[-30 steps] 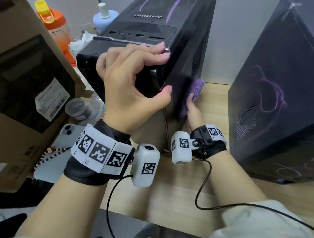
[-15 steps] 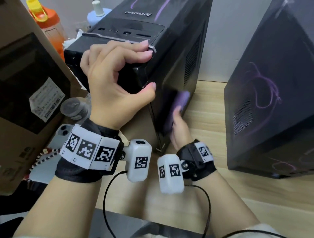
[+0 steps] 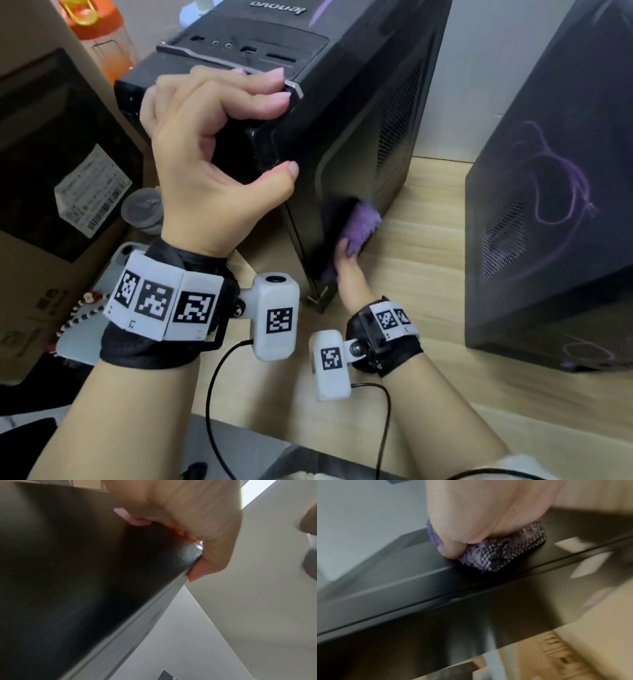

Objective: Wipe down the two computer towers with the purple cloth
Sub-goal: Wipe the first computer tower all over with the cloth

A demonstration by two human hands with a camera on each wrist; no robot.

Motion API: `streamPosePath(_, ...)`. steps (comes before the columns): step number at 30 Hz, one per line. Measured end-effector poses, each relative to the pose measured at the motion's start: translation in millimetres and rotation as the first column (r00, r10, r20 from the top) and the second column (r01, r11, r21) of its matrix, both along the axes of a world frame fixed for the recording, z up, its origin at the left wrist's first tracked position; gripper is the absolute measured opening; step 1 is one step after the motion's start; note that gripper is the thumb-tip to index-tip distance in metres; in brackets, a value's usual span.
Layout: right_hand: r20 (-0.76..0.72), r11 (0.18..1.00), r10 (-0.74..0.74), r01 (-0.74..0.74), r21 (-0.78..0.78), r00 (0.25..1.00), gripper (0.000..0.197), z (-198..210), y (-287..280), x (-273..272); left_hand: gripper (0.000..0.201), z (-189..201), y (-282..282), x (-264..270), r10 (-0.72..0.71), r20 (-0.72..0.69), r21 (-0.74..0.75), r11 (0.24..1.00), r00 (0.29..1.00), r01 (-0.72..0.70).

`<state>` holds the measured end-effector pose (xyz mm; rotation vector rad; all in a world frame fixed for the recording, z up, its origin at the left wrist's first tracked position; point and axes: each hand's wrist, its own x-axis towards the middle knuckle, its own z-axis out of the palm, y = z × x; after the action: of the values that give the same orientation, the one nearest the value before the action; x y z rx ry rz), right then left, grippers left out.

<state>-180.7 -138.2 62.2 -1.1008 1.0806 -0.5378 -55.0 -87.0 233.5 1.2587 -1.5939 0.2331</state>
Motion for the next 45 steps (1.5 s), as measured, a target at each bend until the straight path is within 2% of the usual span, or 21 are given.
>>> streamPosePath(3,-0.039,0.995,-0.002,0.006,0.103,0.999,0.072,-21.9,12.6,-7.6,0.034,-0.5,-0.4,3.2,-0.015,0.006,-0.002,1.0,1.0,0.015)
streamPosePath(4,-0.008,0.994,0.013,-0.012,0.108,1.0,0.081,-28.3,16.5,-14.0,0.034,-0.2,-0.5,4.4,-0.02,0.004,-0.002,1.0,1.0,0.02)
streamPosePath(6,-0.002,0.998,-0.003,0.003,0.069,1.0,0.125,-52.2,15.7,-15.6,0.034,0.7,-0.4,6.0,-0.024,-0.004,0.004,1.0,1.0,0.024)
streamPosePath(7,0.001,0.997,-0.039,0.039,0.07,0.999,0.135,-52.2,10.0,-10.4,0.035,1.2,-0.4,6.5,-0.023,-0.013,0.01,1.0,1.0,0.023)
streamPosePath(9,0.005,0.996,-0.08,0.079,0.047,0.997,0.117,-0.5,5.0,2.9,0.036,2.1,-0.7,7.2,-0.025,-0.035,0.016,1.0,0.999,0.025)
streamPosePath(12,0.083,0.972,-0.083,0.1,-0.214,0.993,0.097,51.0,-10.7,14.7,0.036,2.2,-1.9,7.2,-0.02,-0.065,0.018,1.0,0.998,0.022)
streamPosePath(15,0.251,0.871,0.041,0.089,-0.483,0.967,0.118,85.6,-30.2,19.1,0.036,0.7,-2.9,7.2,-0.024,-0.082,0.017,1.0,0.996,0.025)
streamPosePath(17,0.226,0.8,0.077,0.075,-0.595,0.971,0.128,84.2,-48.8,23.6,0.037,0.3,-3.3,8.3,-0.024,-0.085,0.02,0.999,0.996,0.026)
streamPosePath(18,0.223,0.799,0.066,0.082,-0.596,0.973,0.128,80.7,-58.8,23.4,0.038,0.3,-3.5,9.0,-0.024,-0.09,0.022,0.999,0.996,0.026)
streamPosePath(20,0.222,0.86,-0.019,0.129,-0.494,0.975,0.119,63.8,-76.6,21.6,0.041,0.7,-4.1,9.5,-0.023,-0.106,0.018,1.0,0.994,0.024)
streamPosePath(23,0.192,0.958,-0.266,0.282,-0.058,0.945,0.073,7.5,-97.6,15.5,0.042,0.2,-5.7,6.7,-0.022,-0.128,0.007,1.0,0.992,0.023)
streamPosePath(25,0.146,0.92,-0.363,0.329,0.215,0.92,0.072,-32.5,-101.2,13.0,0.042,-0.5,-6.8,5.4,-0.019,-0.133,-0.011,1.0,0.991,0.018)
streamPosePath(27,0.14,0.872,-0.414,0.349,0.343,0.899,0.067,-64.8,-92.6,11.2,0.042,-1.2,-7.5,5.1,-0.013,-0.125,-0.026,1.0,0.992,0.01)
streamPosePath(29,0.213,0.847,-0.437,0.32,0.426,0.874,0.066,-73.6,-70.2,13.2,0.041,-0.4,-7.5,3.9,-0.007,-0.128,-0.031,1.0,0.992,0.003)
streamPosePath(32,0.244,0.844,-0.434,0.296,0.448,0.867,0.066,-55.6,-44.7,15.7,0.04,-0.8,-8.5,3.1,0.005,-0.137,-0.036,0.999,0.991,-0.01)
streamPosePath(35,0.261,0.916,-0.364,0.293,0.275,0.894,0.062,-26.8,-54.1,17.4,0.042,-0.6,-10.9,5.2,-0.001,-0.152,-0.059,0.998,0.988,-0.008)
streamPosePath(37,0.29,0.919,-0.391,0.352,0.181,0.873,0.061,6.3,-82.0,20.6,0.042,-0.6,-12.2,7.1,-0.004,-0.169,-0.058,0.998,0.986,-0.006)
streamPosePath(40,0.363,0.885,-0.443,0.466,0.028,0.82,0.092,49.5,-128.3,20.5,0.04,-0.8,-12.0,9.3,0.011,-0.165,-0.058,0.998,0.986,-0.021)
streamPosePath(41,0.342,0.879,-0.454,0.476,0.022,0.823,0.094,59.2,-137.8,17.2,0.04,-0.7,-11.7,9.2,0.011,-0.158,-0.068,0.997,0.987,-0.022)
streamPosePath(43,0.291,0.89,-0.44,0.455,0.02,0.849,0.068,54.0,-156.2,5.5,0.04,-1.3,-13.2,10.5,0.003,-0.161,-0.086,0.996,0.987,-0.017)
streamPosePath(45,0.189,0.85,-0.527,0.521,0.082,0.829,0.044,45.8,-164.8,-0.8,0.039,-0.8,-15.9,11.5,0.019,-0.16,-0.103,0.994,0.987,-0.036)
